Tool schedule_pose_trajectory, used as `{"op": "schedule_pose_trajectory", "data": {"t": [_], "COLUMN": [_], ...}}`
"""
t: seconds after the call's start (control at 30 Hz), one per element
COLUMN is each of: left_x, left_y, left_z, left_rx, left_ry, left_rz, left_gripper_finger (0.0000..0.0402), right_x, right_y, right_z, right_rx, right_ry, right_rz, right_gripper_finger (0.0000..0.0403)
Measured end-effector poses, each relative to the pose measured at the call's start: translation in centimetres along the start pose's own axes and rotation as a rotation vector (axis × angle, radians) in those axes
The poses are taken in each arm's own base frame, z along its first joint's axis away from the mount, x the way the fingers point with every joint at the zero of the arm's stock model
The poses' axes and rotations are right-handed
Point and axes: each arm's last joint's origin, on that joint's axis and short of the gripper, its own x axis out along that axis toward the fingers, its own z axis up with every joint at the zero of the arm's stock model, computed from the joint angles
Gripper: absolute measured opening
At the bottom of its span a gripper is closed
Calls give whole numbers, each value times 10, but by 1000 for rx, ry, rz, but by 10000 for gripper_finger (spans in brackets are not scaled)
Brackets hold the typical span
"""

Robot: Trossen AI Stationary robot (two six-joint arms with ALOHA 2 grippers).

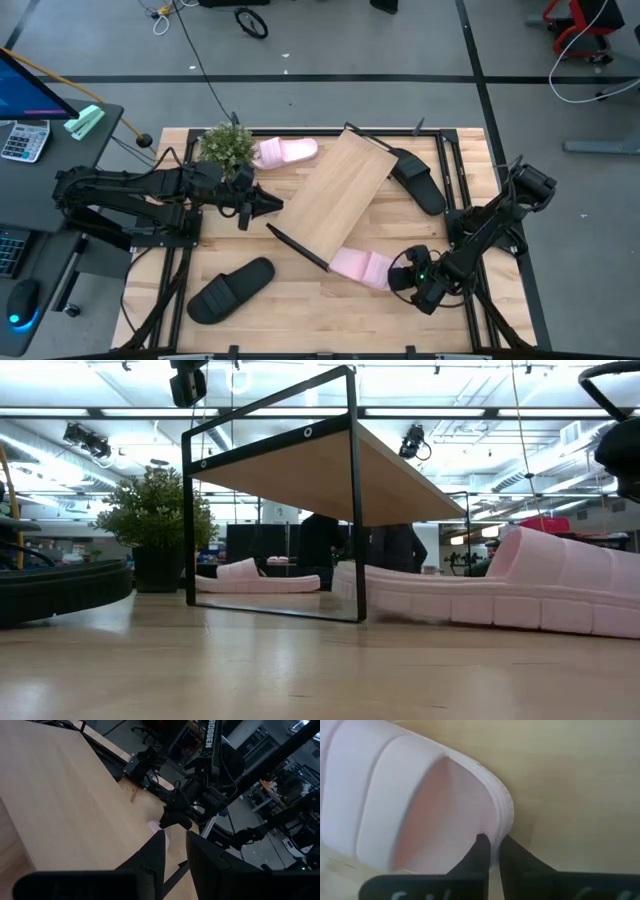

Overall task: Pick and place slides into the shelf
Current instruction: Put the bottom pink slipper on the shelf

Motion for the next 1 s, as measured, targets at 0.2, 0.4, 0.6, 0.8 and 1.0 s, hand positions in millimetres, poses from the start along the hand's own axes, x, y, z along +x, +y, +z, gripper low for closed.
{"op": "schedule_pose_trajectory", "data": {"t": [0.2,0.4,0.6,0.8,1.0], "left_x": [0,0,0,0,0], "left_y": [1,1,2,3,4], "left_z": [0,1,2,2,4], "left_rx": [0,1,2,1,1], "left_ry": [-16,-29,-53,-86,-117], "left_rz": [22,38,71,114,150], "left_gripper_finger": [76,82,77,74,79], "right_x": [-22,-59,-112,-177,-227], "right_y": [-7,-19,-26,-23,-9], "right_z": [10,21,38,61,77], "right_rx": [-57,-106,-155,-224,-231], "right_ry": [6,71,112,102,115], "right_rz": [-21,-60,-75,-100,18], "right_gripper_finger": [20,20,20,20,20]}}
